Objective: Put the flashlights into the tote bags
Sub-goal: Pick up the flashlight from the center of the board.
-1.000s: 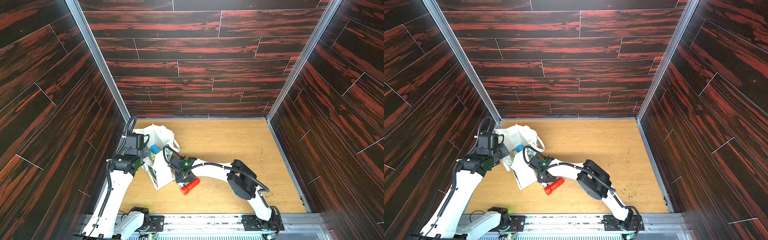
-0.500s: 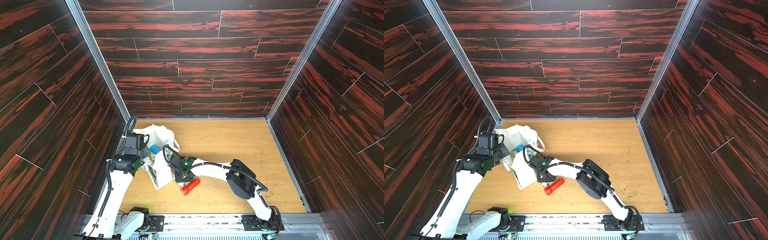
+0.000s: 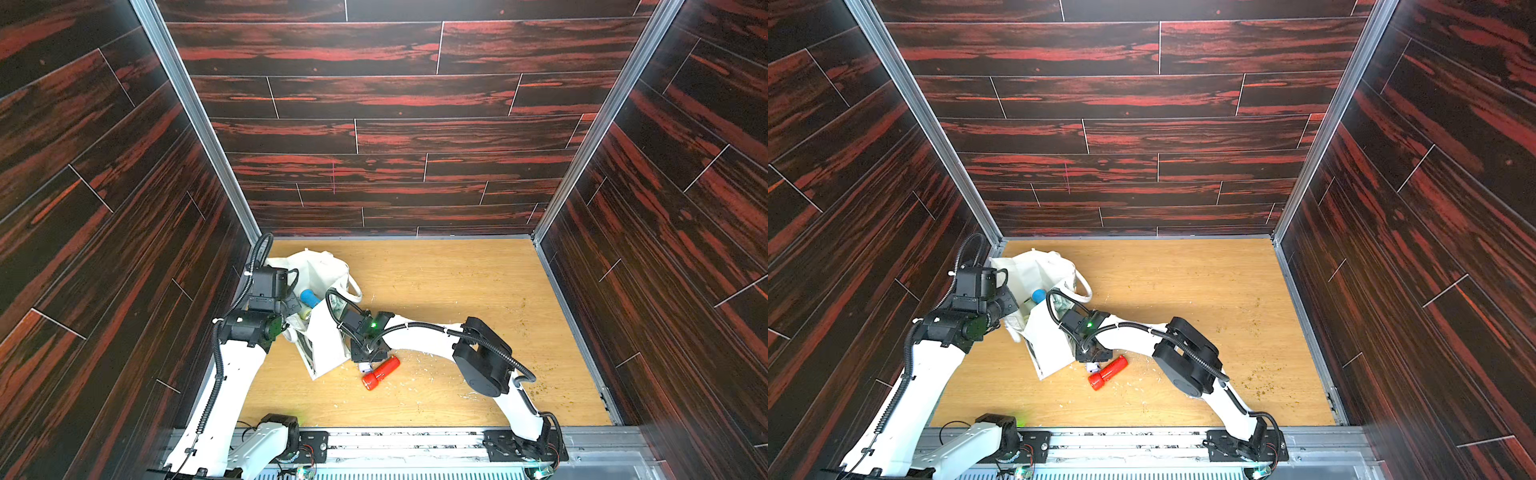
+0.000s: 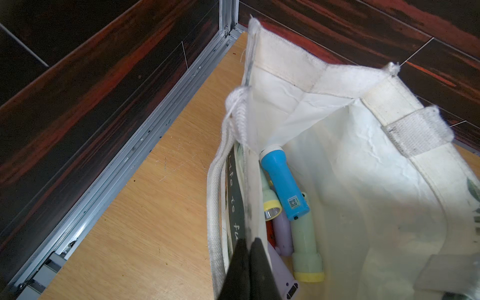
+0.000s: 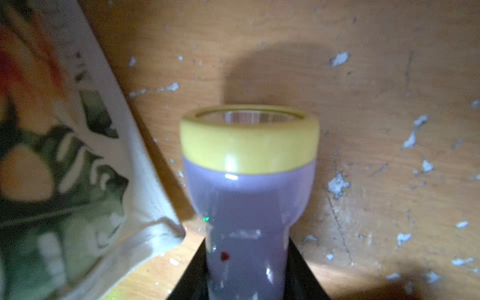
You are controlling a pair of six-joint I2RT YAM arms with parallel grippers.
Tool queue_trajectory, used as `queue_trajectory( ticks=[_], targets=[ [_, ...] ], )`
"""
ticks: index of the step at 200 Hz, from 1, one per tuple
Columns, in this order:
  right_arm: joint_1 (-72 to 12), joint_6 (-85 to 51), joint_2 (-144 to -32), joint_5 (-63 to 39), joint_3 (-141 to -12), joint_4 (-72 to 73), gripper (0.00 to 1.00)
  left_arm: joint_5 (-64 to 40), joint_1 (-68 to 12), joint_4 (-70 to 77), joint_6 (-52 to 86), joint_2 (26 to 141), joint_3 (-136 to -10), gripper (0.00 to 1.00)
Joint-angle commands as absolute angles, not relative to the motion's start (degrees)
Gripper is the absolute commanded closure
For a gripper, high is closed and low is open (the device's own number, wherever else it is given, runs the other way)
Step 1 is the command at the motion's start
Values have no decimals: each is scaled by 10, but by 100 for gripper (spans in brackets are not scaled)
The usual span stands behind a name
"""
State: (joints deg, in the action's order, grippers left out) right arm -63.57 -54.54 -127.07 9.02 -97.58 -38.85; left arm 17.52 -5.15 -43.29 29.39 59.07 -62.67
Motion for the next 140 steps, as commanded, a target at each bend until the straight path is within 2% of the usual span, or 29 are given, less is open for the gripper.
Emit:
queue_trajectory(
  ticks=[1, 30, 60, 140],
  targets=[
    [-624, -537, -1244, 87, -962, -377, 77, 188, -46, -426, 292, 573, -627, 100],
    [-611, -523, -1162, 97, -906, -305, 91, 175, -45, -425, 290, 573, -629, 100],
    [-603, -495, -1072, 131, -852, -253, 100, 162, -46, -419, 291, 577, -633, 100],
    [-571, -460, -880, 185, -692, -167, 100, 21, -45, -366, 271, 604, -647, 100]
  ],
)
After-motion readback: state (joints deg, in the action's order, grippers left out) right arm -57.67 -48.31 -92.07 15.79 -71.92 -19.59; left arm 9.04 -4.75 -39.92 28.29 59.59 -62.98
